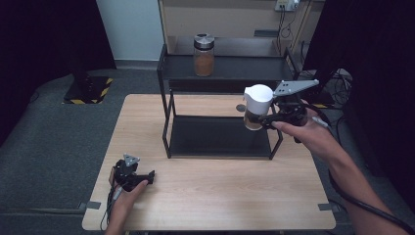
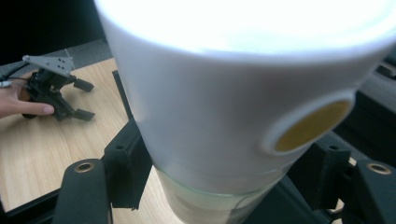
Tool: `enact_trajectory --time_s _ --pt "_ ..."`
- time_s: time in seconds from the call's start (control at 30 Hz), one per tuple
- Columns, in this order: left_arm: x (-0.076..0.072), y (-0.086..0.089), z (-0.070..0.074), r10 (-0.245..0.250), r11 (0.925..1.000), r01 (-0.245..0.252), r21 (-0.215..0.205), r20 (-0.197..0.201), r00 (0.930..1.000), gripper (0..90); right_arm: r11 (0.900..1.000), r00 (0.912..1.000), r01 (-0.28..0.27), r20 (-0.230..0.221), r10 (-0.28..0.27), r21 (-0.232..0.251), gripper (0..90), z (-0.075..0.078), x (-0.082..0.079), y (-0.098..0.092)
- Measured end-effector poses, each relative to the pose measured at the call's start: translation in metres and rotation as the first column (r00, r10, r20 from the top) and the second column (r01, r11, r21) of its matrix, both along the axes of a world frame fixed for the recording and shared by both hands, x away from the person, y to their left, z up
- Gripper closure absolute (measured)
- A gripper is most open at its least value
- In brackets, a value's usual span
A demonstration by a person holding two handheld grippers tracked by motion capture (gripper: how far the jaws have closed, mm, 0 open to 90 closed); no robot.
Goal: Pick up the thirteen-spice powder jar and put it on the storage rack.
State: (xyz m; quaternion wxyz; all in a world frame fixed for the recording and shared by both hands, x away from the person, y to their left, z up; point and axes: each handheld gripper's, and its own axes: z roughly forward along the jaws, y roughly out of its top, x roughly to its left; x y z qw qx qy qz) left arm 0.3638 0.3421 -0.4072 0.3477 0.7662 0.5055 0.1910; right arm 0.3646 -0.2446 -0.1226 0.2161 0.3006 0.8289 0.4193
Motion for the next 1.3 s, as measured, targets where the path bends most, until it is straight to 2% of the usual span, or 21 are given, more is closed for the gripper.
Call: enact_trajectory --time_s 0.6,1.0,1.3 --pt "0.0 0.0 0.0 0.0 1.0 0.0 0.0 0.0 1.0 0.0 0.999 0.9991 -0.032 0.026 0.032 0.008 31.3 0.041 0.012 -0.004" --pt "0.0 0.0 0.0 0.001 1.0 -0.001 -0.001 0.001 1.0 0.0 1.0 0.9988 -0.017 0.047 0.017 0.013 31.4 0.069 0.02 0.007" --pt "0.0 0.0 0.0 0.0 1.0 0.0 -0.001 0.001 1.0 0.0 1.0 0.9989 -0.006 0.046 0.006 0.011 31.4 0.081 0.03 0.014"
